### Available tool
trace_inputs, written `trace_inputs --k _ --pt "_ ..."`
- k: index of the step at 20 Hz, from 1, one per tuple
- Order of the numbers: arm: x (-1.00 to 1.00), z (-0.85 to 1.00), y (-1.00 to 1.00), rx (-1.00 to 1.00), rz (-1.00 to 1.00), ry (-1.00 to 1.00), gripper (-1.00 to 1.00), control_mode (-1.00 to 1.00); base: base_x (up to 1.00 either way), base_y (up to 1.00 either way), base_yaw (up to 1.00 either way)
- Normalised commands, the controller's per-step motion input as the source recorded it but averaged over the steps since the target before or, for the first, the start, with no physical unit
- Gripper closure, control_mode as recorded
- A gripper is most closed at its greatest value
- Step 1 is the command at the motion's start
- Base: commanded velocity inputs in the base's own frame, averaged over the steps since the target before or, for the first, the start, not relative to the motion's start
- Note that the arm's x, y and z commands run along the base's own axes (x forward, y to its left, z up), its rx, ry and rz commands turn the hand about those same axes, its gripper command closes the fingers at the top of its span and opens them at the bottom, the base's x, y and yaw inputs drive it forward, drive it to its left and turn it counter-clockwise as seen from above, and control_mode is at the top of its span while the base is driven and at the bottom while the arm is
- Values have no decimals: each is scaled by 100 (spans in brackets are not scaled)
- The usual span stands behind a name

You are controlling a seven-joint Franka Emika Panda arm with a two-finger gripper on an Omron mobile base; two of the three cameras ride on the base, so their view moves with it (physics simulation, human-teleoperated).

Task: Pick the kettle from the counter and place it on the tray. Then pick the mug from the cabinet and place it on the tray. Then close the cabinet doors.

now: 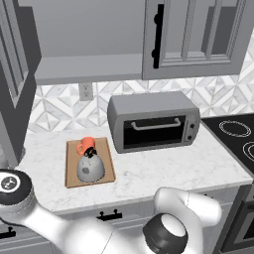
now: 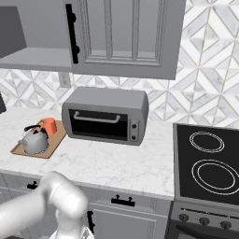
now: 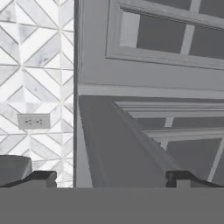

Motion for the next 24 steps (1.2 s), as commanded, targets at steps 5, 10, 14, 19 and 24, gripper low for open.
trace_inputs --k 5,10,14,19,24 --pt "0 65 -42 11 -16 26 -100 -100 0 0 0" --pt "0 23 -70 12 -1 12 -100 -100 0 0 0" --pt "14 6 -86 14 0 7 -100 -100 0 0 0" --pt "37 0 -89 15 0 7 -100 -100 0 0 0" --pt "74 0 -84 16 5 9 -100 -100 0 0 0"
